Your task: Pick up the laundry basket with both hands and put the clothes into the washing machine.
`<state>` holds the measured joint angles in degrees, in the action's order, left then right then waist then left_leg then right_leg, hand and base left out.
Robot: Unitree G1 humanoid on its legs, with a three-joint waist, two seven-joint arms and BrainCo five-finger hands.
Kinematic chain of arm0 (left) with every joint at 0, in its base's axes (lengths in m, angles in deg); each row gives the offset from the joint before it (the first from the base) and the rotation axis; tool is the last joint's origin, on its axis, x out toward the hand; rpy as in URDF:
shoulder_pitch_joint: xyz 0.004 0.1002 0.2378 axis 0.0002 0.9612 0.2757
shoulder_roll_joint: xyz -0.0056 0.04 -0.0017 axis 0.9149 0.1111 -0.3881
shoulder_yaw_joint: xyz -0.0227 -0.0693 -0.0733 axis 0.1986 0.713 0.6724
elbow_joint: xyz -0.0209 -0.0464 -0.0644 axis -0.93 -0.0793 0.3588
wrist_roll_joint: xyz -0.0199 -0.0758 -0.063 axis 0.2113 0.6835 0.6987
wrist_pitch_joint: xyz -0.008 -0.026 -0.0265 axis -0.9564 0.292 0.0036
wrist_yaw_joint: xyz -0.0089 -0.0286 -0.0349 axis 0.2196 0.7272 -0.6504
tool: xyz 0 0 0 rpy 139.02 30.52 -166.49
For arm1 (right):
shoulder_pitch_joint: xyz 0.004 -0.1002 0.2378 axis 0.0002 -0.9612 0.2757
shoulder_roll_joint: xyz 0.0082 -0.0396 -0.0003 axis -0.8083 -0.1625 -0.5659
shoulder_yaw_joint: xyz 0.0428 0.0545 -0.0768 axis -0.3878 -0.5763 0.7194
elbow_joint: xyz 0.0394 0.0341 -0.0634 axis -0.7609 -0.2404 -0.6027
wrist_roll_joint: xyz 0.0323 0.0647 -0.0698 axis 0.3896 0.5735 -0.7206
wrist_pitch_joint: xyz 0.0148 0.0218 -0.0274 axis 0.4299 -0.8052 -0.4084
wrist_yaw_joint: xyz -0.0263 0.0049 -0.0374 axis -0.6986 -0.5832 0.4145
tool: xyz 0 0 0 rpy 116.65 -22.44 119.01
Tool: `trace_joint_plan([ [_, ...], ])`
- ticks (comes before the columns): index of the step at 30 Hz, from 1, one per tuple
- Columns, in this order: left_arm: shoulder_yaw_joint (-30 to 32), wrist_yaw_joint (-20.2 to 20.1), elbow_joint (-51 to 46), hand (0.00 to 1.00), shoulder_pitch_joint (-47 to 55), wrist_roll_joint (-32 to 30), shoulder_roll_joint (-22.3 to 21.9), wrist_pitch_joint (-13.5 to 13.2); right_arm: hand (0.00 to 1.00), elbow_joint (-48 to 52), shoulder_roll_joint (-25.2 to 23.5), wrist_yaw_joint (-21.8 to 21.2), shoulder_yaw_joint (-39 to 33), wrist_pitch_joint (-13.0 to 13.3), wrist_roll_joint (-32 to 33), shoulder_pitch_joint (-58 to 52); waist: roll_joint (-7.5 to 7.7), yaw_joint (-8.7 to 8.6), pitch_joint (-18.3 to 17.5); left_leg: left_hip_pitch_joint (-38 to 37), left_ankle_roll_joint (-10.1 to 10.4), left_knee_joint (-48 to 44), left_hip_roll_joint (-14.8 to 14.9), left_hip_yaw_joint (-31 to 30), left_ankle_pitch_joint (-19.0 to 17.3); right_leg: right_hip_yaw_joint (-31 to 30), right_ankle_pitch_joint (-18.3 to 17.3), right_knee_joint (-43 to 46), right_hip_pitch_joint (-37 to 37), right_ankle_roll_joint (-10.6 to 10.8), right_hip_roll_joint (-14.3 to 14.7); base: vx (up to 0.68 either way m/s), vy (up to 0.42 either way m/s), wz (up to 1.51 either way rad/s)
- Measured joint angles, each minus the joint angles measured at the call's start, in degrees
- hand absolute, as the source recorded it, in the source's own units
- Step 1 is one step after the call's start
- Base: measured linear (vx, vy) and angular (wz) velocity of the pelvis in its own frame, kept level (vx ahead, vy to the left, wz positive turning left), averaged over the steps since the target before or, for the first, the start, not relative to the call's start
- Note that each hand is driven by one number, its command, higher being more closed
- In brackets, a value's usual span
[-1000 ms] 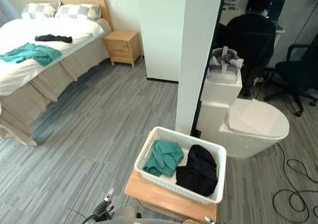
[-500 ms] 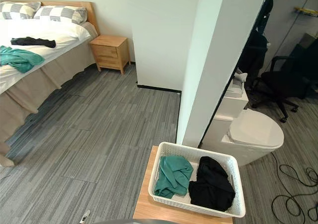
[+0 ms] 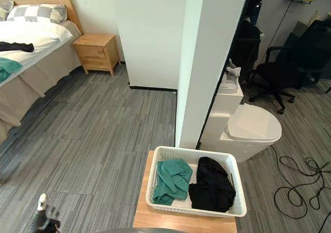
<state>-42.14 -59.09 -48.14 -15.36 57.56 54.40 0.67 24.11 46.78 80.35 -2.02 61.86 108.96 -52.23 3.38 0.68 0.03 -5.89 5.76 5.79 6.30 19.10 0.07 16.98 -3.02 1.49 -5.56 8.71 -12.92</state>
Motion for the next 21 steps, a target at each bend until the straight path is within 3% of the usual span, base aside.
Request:
trace_joint_plan([
  [7, -3.99, 0.90, -19.44, 0.00, 5.14, 3.10, 1.64, -0.60, 0.00, 12.42, 14.87, -0.40, -1.14, -1.10, 2.22, -6.11, 0.18, -0.72, -0.15, 0.37, -0.02, 0.01, -0.23, -0.19, -0.04, -0.26, 0.00, -0.56, 0.32, -0.03, -0.01, 0.00, 0.000, 0.00],
  [9, -7.74, 2.07, -22.22, 0.00, 7.99, 3.10, 1.71, -0.45, 0.00, 17.48, 22.44, 0.37, -1.40, -0.72, 2.20, -6.50, 0.33, -1.79, -0.73, 1.05, -0.04, -0.01, -0.34, -0.82, -0.02, -0.32, 0.00, -0.54, 1.28, -0.04, 0.03, 0.00, -0.001, 0.02],
  [13, -16.16, 2.79, -23.88, 0.00, 10.55, 3.09, 1.65, 0.95, 0.00, 19.42, 29.58, 0.65, 5.36, 0.26, 1.92, -3.11, 0.84, -2.27, -1.83, 1.15, -0.33, -0.38, -0.35, -1.30, 0.29, -1.22, 0.61, -0.49, 1.86, 0.31, 0.27, 0.04, -0.007, -0.08],
  [15, -22.92, 2.92, -22.62, 0.00, 10.77, 3.06, 1.73, 1.80, 0.00, 23.84, 28.50, 0.68, 23.39, 0.34, 1.94, 1.72, 0.83, -3.30, -1.56, 0.99, -0.39, -0.43, -0.37, -1.25, 0.36, -1.69, 0.62, 0.09, 1.91, 0.29, 0.24, 0.01, 0.000, -0.10],
  [16, -24.77, 2.94, -21.84, 0.00, 10.75, 2.98, 1.71, 1.99, 0.00, 25.98, 27.73, 0.67, 29.02, 0.31, 1.39, 2.67, 0.92, -3.46, -1.56, 0.86, -0.40, -0.46, -0.38, -1.17, 0.37, -1.98, 0.62, 0.36, 2.07, 0.29, 0.21, 0.00, 0.007, -0.14],
  [18, -34.03, 3.20, -19.92, 0.00, 9.89, 2.66, 2.18, 2.96, 0.00, 34.12, 21.24, 0.26, 47.80, 0.56, -1.38, 7.53, 0.51, -3.36, -1.33, 1.25, -0.41, -1.28, -0.40, -1.50, 0.37, -2.39, 0.61, 0.73, 3.12, 0.27, 0.11, -0.01, 0.001, -0.04],
  [21, -45.20, 3.06, -17.23, 0.00, 6.53, -1.37, 2.70, 4.50, 0.00, 31.50, 15.59, 0.02, 64.42, -0.01, -4.19, 14.89, -0.94, -2.27, 0.09, 2.30, -0.68, -1.92, -0.67, -3.18, 0.56, -1.13, 0.56, 1.00, 3.04, 0.19, -0.32, -0.02, -0.008, 0.25],
])
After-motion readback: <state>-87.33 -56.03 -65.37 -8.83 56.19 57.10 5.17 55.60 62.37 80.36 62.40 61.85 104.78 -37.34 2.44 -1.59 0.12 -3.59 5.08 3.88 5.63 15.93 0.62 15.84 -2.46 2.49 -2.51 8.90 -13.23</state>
